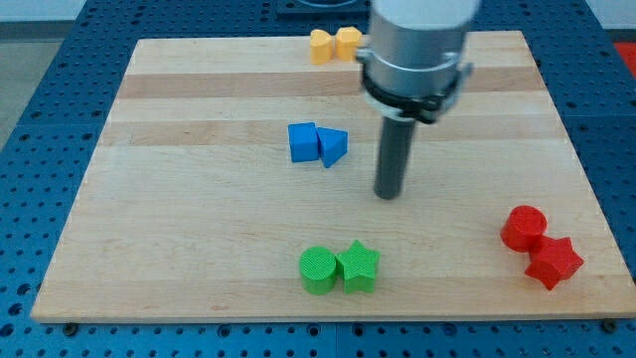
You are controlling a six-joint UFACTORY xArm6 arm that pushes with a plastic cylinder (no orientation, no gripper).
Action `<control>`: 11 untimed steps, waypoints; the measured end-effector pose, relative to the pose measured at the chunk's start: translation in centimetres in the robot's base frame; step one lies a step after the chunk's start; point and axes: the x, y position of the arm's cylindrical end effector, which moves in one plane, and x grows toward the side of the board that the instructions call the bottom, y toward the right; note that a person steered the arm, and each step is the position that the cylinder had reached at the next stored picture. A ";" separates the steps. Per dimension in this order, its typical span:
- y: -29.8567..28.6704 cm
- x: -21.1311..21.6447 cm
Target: Push the blue cube to the top left side of the blue triangle
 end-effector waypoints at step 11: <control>-9.5 -7.7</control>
